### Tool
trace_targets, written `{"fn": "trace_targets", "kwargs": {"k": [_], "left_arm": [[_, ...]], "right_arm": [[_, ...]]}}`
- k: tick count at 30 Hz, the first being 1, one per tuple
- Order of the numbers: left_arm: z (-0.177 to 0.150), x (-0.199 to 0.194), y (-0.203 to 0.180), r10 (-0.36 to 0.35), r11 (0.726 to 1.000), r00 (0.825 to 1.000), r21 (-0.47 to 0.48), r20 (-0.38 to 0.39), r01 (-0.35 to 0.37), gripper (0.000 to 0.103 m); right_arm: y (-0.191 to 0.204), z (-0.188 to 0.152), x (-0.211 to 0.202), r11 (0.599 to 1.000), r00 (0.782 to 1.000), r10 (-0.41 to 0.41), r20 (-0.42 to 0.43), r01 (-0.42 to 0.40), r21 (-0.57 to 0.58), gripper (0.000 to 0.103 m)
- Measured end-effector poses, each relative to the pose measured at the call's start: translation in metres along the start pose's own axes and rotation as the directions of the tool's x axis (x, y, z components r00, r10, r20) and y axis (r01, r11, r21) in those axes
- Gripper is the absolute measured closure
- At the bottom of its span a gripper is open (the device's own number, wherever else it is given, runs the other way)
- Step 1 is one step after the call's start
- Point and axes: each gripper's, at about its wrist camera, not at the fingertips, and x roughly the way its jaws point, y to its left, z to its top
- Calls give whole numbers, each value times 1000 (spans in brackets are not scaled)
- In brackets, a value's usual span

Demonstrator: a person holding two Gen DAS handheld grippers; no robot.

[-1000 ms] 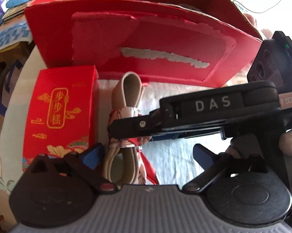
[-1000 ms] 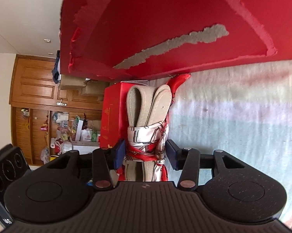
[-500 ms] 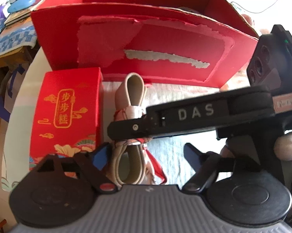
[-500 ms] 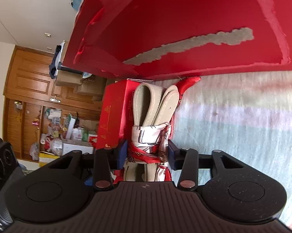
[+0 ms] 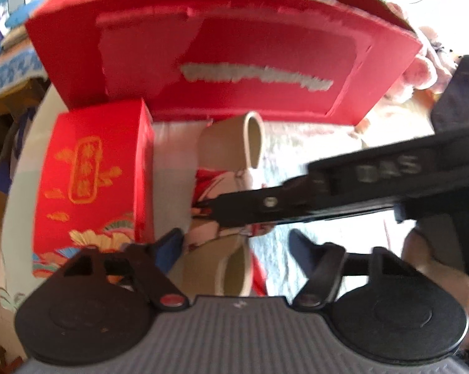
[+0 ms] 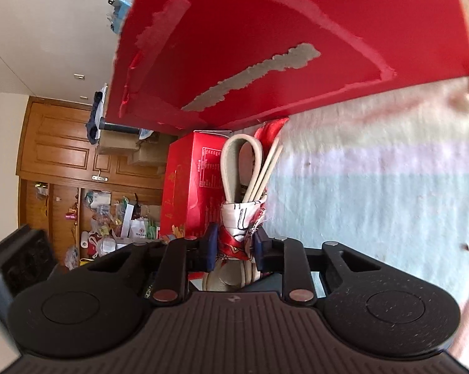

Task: Organize objects
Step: 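Close the right tool on the ribbon-tied beige slippers, then lift the slippers with the right tool over the red box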

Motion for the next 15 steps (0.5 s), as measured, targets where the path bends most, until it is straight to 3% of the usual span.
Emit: {"fn": "trace_targets", "kwargs": {"k": [6, 15], "left_arm": [[3, -3, -1, -43, 999, 999, -9, 4, 43, 58], [11, -29, -17, -123, 991, 989, 60, 84, 118, 59]], "right_arm": [[7, -3, -17, 999, 999, 7, 41, -6, -35, 79], [41, -4, -40, 995, 993, 1, 114, 10, -102, 79]]}}
